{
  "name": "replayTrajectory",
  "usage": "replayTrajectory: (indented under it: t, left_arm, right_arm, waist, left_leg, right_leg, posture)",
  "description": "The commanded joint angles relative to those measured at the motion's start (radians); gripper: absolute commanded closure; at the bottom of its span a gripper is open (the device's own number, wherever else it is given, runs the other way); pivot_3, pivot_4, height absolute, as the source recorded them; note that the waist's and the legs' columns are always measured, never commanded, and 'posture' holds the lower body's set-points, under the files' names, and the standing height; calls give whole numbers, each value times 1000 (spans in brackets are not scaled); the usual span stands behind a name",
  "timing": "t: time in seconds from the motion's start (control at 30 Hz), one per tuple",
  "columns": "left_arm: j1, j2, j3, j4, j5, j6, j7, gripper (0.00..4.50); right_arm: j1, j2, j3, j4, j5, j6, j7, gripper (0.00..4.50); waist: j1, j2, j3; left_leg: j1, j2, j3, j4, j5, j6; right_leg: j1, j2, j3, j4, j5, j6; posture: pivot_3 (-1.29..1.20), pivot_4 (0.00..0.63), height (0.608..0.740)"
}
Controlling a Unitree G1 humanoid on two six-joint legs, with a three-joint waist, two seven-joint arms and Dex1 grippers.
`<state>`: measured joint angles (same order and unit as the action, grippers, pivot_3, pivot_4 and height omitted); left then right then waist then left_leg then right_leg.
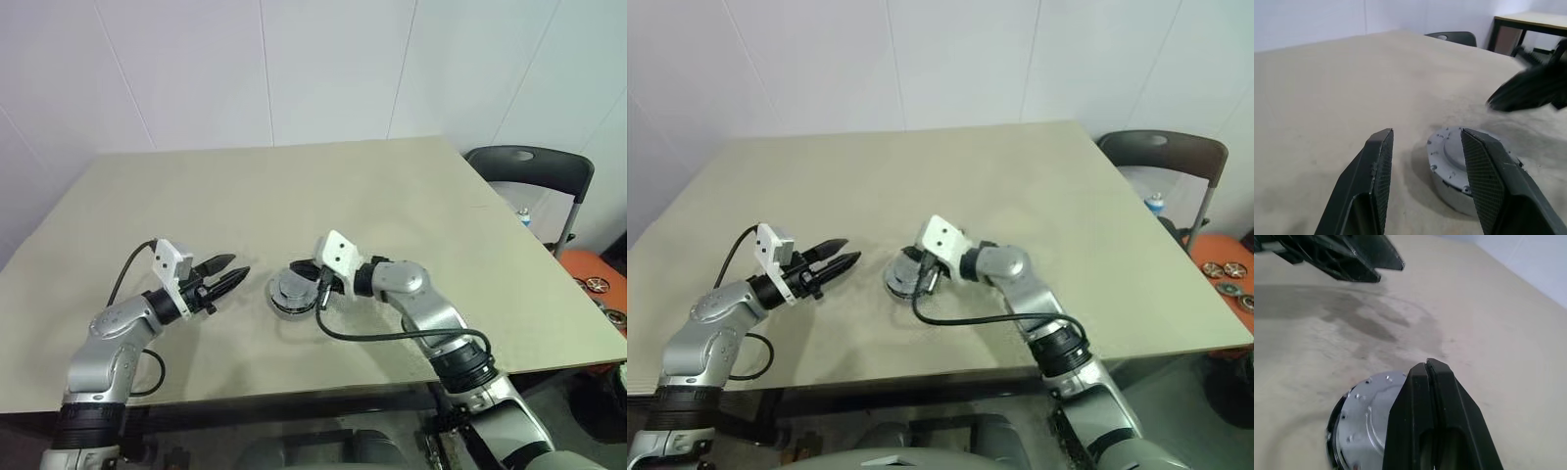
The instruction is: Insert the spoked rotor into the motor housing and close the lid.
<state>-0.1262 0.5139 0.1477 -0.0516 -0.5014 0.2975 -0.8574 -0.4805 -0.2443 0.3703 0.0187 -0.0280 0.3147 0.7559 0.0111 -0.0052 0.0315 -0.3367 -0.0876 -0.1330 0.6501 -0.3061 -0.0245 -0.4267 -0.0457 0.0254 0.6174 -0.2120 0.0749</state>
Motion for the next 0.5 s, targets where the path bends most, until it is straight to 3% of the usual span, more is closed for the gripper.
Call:
replayTrajectory:
  t: [0.03,0.33,0.5]
  left_arm:
    - [-29,13,0,3,2,-4,-17,2156]
    - [-40,12,-3,20,5,-10,-24,2156]
    - [-50,-4,-12,24,11,-14,-20,2156]
  right_arm:
    - [3,37,23,3,-21,-43,-48,3932]
    - [-3,42,70,22,-68,-16,-59,842]
    - [-5,47,79,62,-83,-29,-66,842]
  waist:
    - [0,0,0]
    - [0,0,0]
    - [-1,0,0]
  left_leg:
    - [0,0,0,0,0,0]
    - [0,0,0,0,0,0]
    - [0,0,0,0,0,0]
  right_leg:
    - [0,0,0,0,0,0]
    - [0,0,0,0,0,0]
    - [0,1,0,0,0,0]
  posture:
    - [0,0,740]
    - [0,0,740]
    - [0,0,740]
